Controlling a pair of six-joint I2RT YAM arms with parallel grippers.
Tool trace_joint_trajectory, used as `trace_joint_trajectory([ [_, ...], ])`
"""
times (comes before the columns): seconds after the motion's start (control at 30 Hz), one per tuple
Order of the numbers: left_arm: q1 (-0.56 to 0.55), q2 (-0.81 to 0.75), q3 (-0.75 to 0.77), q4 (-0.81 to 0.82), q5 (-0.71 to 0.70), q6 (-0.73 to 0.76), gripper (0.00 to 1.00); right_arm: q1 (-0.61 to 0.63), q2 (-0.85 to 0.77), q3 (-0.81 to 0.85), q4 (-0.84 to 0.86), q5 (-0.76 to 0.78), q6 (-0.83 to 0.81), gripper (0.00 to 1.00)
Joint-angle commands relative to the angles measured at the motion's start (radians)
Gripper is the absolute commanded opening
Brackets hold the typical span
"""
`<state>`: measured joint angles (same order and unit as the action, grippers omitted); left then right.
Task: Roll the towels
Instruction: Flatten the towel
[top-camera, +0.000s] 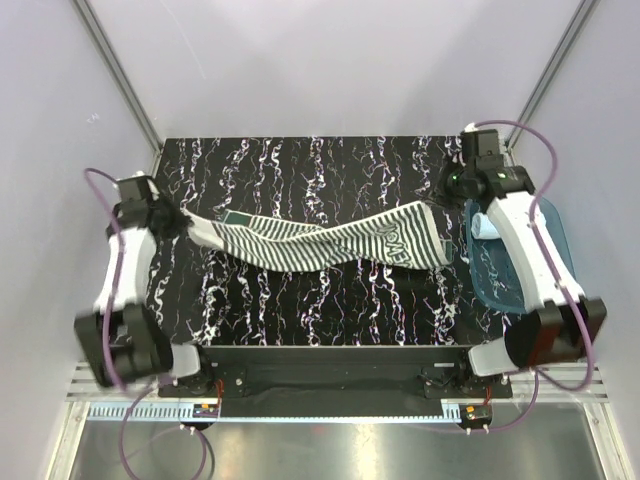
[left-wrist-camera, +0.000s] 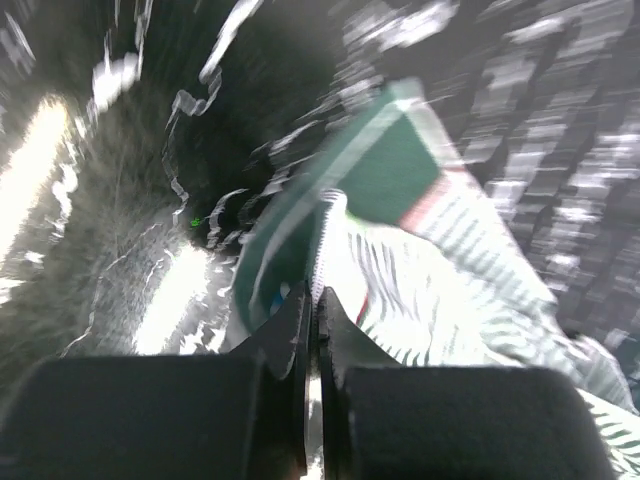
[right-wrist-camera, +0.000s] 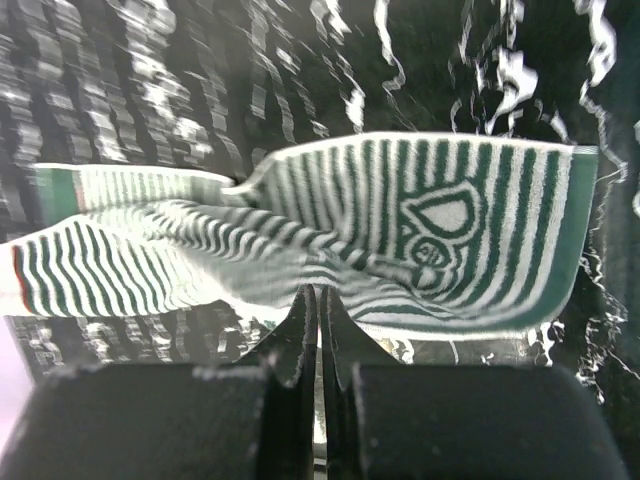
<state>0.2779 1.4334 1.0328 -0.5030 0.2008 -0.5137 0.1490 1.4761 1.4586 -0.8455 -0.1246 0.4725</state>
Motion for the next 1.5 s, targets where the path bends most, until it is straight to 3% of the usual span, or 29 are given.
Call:
trace_joint_trajectory([
  [0.0, -0.003, -0.276, 0.050, 0.011, 0.012, 0.089, 0.00, 0.007, -0.163, 0.137, -0.067, 0.040, 0.009, 0.00],
  [0.13, -0.009, -0.564, 0.072, 0.018, 0.069, 0.127, 0.00, 0.007, -0.292, 0.218, -0.133, 0.095, 0.025, 0.00],
  [0.23, -0.016, -0.693, 0.130, -0.005, 0.095, 0.150, 0.00, 0.007, -0.414, 0.244, -0.168, 0.158, 0.040, 0.00],
  [0.4, -0.048, -0.783, 0.277, -0.086, 0.094, 0.181, 0.00, 0.007, -0.568, 0.327, -0.276, 0.316, 0.052, 0.00],
  [0.57, -0.089, -0.745, 0.391, -0.190, -0.069, 0.208, 0.00, 0.009, -0.478, 0.358, -0.311, 0.347, 0.031, 0.00],
  [0.73, -0.106, -0.544, 0.369, -0.223, -0.121, 0.210, 0.00, 0.006, -0.289, 0.284, -0.192, 0.296, 0.043, 0.00],
  [0.87, -0.097, -0.389, 0.261, -0.132, -0.152, 0.210, 0.00, -0.011, -0.070, 0.227, -0.031, 0.295, 0.052, 0.00],
  [1.03, -0.066, -0.075, 0.256, -0.022, -0.132, 0.146, 0.00, -0.045, 0.256, 0.197, 0.159, 0.246, 0.063, 0.00],
  [1.2, -0.062, 0.290, 0.372, 0.027, -0.152, 0.098, 0.00, -0.052, 0.550, 0.343, 0.220, 0.241, 0.083, 0.00],
  [1.47, -0.052, 0.583, 0.594, -0.006, -0.173, 0.152, 0.00, -0.061, 0.901, 0.710, 0.145, 0.238, 0.057, 0.00],
])
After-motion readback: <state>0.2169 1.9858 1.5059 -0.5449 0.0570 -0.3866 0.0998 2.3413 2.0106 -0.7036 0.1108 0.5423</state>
